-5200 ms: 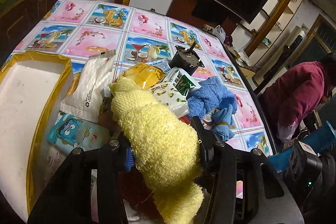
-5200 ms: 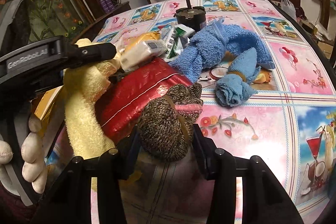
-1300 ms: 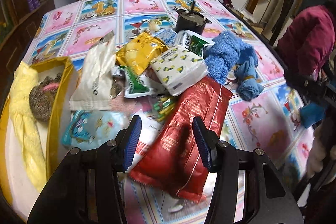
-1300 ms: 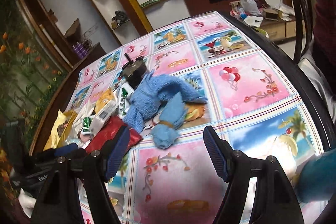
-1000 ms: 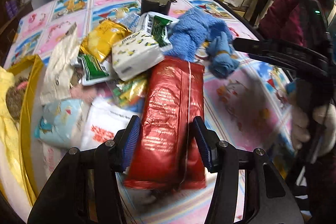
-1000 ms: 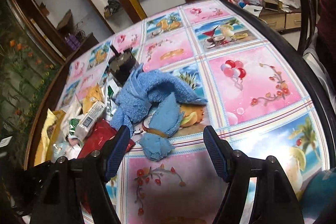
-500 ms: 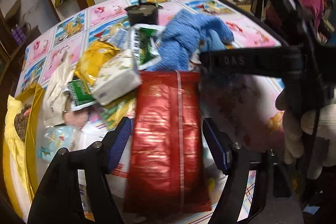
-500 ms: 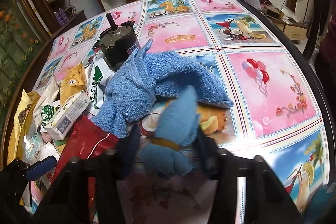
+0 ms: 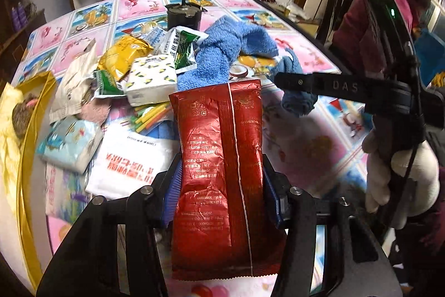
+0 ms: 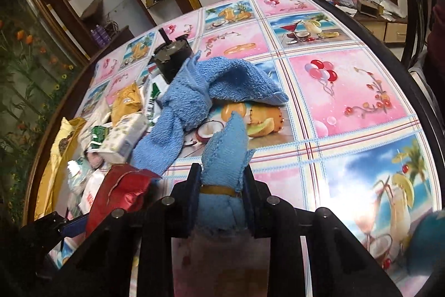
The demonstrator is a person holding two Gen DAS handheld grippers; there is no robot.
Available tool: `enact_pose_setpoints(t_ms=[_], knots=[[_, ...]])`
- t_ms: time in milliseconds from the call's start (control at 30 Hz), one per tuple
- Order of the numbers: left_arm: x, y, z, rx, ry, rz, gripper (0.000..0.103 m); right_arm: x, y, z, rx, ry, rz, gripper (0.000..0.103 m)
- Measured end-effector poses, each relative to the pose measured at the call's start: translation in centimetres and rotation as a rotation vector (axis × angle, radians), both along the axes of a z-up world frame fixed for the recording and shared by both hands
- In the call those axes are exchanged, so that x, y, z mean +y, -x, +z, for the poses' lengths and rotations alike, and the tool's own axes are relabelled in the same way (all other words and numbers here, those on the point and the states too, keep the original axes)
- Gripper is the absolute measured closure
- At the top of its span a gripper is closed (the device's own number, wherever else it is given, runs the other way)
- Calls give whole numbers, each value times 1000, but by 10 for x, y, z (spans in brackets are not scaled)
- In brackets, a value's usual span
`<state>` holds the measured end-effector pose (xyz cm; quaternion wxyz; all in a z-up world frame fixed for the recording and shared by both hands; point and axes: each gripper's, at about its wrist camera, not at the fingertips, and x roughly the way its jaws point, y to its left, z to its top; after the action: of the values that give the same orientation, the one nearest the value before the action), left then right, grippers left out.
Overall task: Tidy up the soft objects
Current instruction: 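Carry the red packet and blue towel into the foam box and release both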
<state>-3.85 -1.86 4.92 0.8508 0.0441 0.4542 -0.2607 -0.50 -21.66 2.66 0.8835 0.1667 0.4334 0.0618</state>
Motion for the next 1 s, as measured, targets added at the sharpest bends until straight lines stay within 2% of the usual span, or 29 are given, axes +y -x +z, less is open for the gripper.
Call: enact_pose_setpoints(t_ms=[167, 400, 533, 767, 1000], knots=[[33, 18, 27, -15, 125, 44, 52, 9, 19, 16, -44, -19, 33, 76], [99, 28, 57, -55, 158, 162, 52, 42, 29, 46, -104, -23, 113, 76], [141, 25, 63, -101, 93, 263, 52, 70, 28, 60, -129, -26, 174, 76], [206, 7, 56, -132, -22, 420, 51, 124, 14, 72, -142, -22, 272, 76], [250, -24, 30, -87, -76, 494, 51, 189, -10, 70, -111, -21, 381, 76]])
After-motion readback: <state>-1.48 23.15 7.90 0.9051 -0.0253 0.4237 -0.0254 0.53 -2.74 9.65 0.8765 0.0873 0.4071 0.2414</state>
